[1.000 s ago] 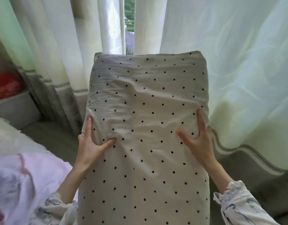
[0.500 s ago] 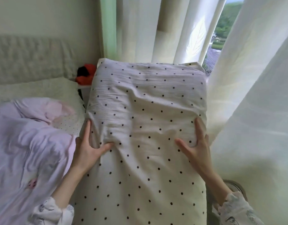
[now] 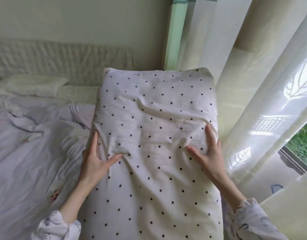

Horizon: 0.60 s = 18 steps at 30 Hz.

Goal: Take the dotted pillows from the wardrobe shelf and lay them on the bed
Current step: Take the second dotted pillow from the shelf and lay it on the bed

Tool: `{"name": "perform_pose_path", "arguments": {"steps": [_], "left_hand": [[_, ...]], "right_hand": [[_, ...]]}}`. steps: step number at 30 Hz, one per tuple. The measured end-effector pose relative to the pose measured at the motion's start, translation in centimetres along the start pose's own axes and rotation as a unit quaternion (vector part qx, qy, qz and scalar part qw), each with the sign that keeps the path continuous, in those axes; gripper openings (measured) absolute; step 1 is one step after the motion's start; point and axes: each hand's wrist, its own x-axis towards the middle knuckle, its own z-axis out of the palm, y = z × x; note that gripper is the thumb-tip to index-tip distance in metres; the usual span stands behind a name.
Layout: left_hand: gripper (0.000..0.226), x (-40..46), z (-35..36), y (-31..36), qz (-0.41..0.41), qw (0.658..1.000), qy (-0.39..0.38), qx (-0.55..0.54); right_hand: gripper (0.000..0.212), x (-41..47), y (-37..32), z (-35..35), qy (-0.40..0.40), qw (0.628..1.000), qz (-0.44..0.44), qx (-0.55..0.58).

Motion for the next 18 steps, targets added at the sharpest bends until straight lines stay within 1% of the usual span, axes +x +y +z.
{"name": "perform_pose_path", "arguments": {"steps": [5,8,11,15,18], "left_hand": [[0.118,4.5,1.5,0.3,-0.028,0.998,0.058,0.006],[0.116,7.7,2.8,0.6,-0.016,0.996,0.086,0.001],[0.115,11.3,3.8,1.1,-0.037,0.992,0.119,0.016],[0.110,16.8,5.2,2.0,-0.040,0.984,0.171,0.038],[0.110,20.5,6.2,2.1,-0.073,0.976,0.201,0.051]], "right_hand": [[0.092,8.2,2.5,3.1,-0.037,0.998,-0.030,0.039],[0.093,13.9,3.9,5.2,-0.049,0.995,-0.066,0.048],[0.096,19.6,5.0,7.1,-0.069,0.993,-0.064,0.068],[0.091,27.4,5.6,10.0,-0.109,0.986,-0.084,0.091],[0.090,33.0,5.9,12.7,-0.126,0.982,-0.089,0.105]]}}
